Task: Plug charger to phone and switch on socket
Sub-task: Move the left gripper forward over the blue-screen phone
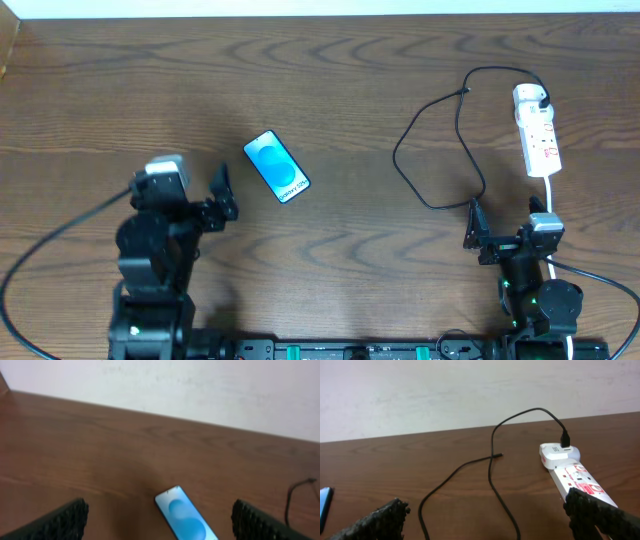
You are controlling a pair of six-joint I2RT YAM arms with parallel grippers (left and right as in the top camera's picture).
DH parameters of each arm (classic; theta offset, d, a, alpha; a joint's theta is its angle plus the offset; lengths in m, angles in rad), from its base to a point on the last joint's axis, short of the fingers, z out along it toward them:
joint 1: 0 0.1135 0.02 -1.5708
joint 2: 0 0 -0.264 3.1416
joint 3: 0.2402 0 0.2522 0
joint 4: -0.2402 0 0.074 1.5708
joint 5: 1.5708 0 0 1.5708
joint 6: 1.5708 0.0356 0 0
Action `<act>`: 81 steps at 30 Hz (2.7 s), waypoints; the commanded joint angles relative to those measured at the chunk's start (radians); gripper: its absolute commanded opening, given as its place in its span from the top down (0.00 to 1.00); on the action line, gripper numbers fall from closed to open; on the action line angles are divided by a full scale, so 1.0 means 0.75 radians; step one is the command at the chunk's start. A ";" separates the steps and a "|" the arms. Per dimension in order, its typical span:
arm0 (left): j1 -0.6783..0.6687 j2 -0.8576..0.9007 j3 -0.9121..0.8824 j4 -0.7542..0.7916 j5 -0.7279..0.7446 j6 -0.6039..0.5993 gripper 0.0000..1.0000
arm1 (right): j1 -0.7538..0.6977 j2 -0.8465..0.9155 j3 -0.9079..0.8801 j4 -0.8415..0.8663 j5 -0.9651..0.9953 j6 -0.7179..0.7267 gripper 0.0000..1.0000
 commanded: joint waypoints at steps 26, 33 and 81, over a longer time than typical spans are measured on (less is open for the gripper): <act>0.003 0.524 0.908 -0.617 0.138 -0.067 0.08 | -0.001 -0.005 -0.002 -0.005 0.006 -0.017 0.01; 0.003 0.604 0.940 -0.645 0.016 -0.341 0.08 | -0.001 -0.005 -0.002 -0.005 0.006 -0.017 0.01; -0.189 1.162 1.394 -1.366 -0.135 -0.914 0.02 | -0.001 -0.005 -0.002 -0.005 0.006 -0.017 0.01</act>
